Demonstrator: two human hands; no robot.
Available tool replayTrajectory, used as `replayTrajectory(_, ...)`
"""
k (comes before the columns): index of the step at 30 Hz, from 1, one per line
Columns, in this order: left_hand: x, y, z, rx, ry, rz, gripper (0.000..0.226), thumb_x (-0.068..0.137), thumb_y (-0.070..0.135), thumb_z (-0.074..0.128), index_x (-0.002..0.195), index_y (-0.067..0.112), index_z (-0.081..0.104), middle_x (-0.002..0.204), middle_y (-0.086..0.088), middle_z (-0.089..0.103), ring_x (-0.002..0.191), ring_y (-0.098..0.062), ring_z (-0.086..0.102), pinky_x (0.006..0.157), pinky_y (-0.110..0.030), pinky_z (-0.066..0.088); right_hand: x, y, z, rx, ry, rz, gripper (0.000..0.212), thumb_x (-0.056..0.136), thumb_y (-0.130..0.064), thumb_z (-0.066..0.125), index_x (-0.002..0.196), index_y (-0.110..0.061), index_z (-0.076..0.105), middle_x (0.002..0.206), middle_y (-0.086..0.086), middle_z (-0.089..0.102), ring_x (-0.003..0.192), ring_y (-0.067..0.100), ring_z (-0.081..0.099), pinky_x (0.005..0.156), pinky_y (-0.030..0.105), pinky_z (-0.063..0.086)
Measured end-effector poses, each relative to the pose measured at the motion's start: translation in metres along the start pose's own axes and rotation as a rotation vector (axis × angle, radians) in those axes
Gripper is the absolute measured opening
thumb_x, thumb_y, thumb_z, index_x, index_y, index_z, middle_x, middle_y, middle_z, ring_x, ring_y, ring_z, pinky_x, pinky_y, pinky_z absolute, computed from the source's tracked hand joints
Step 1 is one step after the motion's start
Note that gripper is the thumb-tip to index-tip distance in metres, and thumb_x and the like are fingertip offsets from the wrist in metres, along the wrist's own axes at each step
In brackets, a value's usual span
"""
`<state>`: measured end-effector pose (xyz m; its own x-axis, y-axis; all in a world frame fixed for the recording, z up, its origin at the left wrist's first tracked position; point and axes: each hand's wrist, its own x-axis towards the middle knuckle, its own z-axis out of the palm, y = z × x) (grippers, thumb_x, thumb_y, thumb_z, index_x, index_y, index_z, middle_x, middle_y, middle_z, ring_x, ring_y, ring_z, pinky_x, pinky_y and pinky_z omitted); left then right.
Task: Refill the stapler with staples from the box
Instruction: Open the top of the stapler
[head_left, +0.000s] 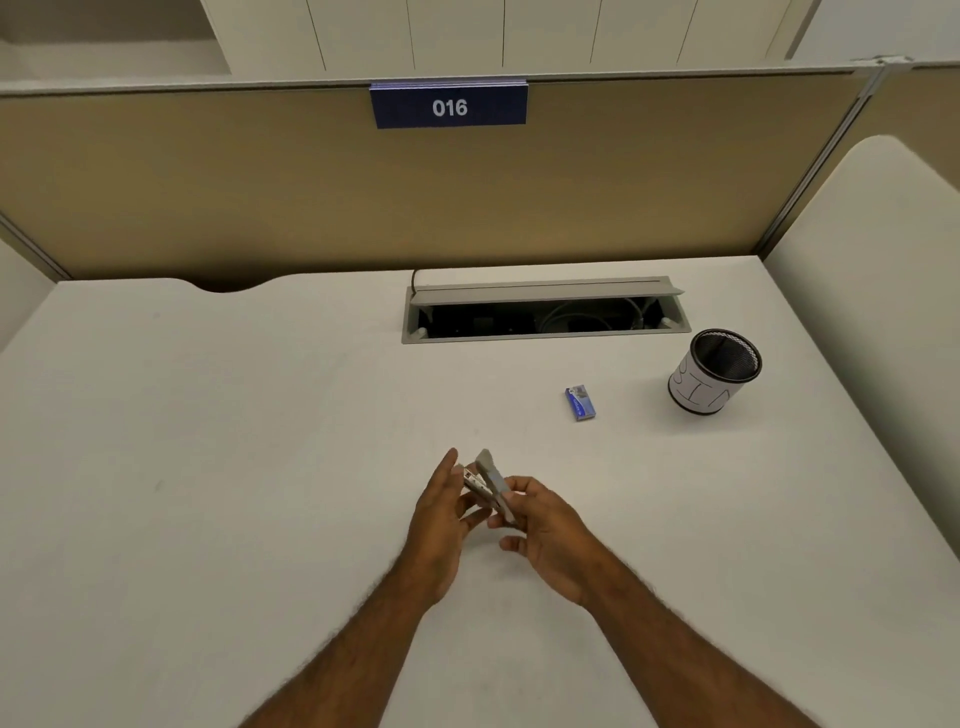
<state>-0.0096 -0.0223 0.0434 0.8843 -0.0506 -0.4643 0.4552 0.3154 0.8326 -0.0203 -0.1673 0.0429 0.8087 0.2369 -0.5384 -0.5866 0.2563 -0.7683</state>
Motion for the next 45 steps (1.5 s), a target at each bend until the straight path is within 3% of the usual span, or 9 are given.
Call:
replayTrajectory(6,-0.026,0.000,-0.007,0.152,-0.037,0.079,0.032,0.099,0.030,0.038,0.124,0.020,0.056,0.116,-0.002,0.070,0.104,-0.021,0.067,0.090,-0.037,0.050,-0.023,0.003,0.008,0.102,-0.147,0.109,0.045,0.099,-0.026,0.025,0.118,-0.005,0.060,0.095,0.016,0.065,0.076,0.022,0.060,0.072,0.035,0.046)
replayTrajectory(12,-0.043,0.004,-0.009,0.227,-0.081,0.135,0.032,0.097,0.031,0.041,0.124,0.024,0.058,0.118,0.007,0.069,0.108,-0.015,0.064,0.096,-0.034,0.049,-0.028,-0.004,0.014,0.010,-0.229,0.121,0.076,0.085,-0.072,0.024,0.104,-0.014,0.069,0.087,0.010,0.067,0.074,0.022,0.064,0.070,0.032,0.053)
replayTrajectory(16,-0.051,0.011,-0.007,0.294,-0.105,0.171,0.029,0.095,0.037,0.045,0.121,0.035,0.058,0.118,0.014,0.068,0.107,-0.006,0.064,0.091,-0.025,0.050,-0.033,-0.008,0.013,0.034,-0.303,0.112,0.078,0.083,-0.075,0.026,0.106,-0.015,0.070,0.090,0.010,0.067,0.076,0.023,0.066,0.072,0.032,0.054)
replayTrajectory(18,-0.056,0.013,-0.006,0.341,-0.121,0.179,0.028,0.094,0.041,0.045,0.118,0.040,0.059,0.114,0.019,0.069,0.102,-0.001,0.064,0.079,-0.016,0.051,-0.035,-0.010,0.013,0.049,-0.333,0.117,0.077,0.087,-0.071,0.024,0.113,-0.012,0.066,0.095,0.013,0.067,0.080,0.025,0.066,0.073,0.032,0.054)
replayTrajectory(21,-0.062,0.013,-0.002,0.358,-0.158,0.159,0.028,0.096,0.038,0.044,0.118,0.039,0.061,0.083,0.014,0.070,0.076,-0.008,0.066,0.070,-0.013,0.053,-0.039,-0.012,0.013,0.072,-0.318,0.111,0.065,0.096,-0.058,0.026,0.113,-0.008,0.065,0.093,0.014,0.069,0.080,0.026,0.066,0.072,0.032,0.054)
replayTrajectory(23,-0.065,0.011,0.001,0.311,-0.216,0.145,0.029,0.098,0.034,0.043,0.121,0.033,0.061,0.062,0.006,0.051,0.058,-0.016,0.050,0.068,-0.025,0.052,-0.042,-0.011,0.015,0.075,-0.281,0.105,0.062,0.095,-0.054,0.030,0.098,-0.006,0.070,0.086,0.013,0.068,0.076,0.025,0.065,0.070,0.032,0.052)
replayTrajectory(29,-0.069,0.010,0.002,0.286,-0.236,0.135,0.031,0.097,0.035,0.041,0.122,0.035,0.060,0.061,0.011,0.050,0.060,-0.006,0.053,0.090,-0.032,0.051,-0.052,-0.004,0.022,0.237,-0.211,0.133,0.058,0.090,-0.061,0.044,0.084,-0.010,0.071,0.077,0.006,0.063,0.066,0.017,0.058,0.066,0.028,0.051)
replayTrajectory(34,-0.075,0.018,0.005,0.214,-0.299,0.140,0.035,0.088,0.046,0.046,0.118,0.038,0.062,0.061,0.011,0.046,0.055,-0.009,0.044,0.069,-0.018,0.048,-0.059,-0.006,0.024,0.299,-0.268,0.114,0.061,0.088,-0.064,0.043,0.091,-0.009,0.069,0.081,0.005,0.066,0.070,0.017,0.063,0.069,0.030,0.054)
replayTrajectory(45,-0.072,0.014,0.007,0.140,-0.258,0.108,0.033,0.091,0.042,0.046,0.118,0.034,0.063,0.064,0.012,0.053,0.060,-0.008,0.046,0.075,-0.021,0.048,-0.059,-0.006,0.030,0.202,-0.187,0.008,0.057,0.083,-0.065,0.045,0.092,-0.015,0.072,0.081,0.003,0.066,0.069,0.013,0.061,0.070,0.028,0.051)
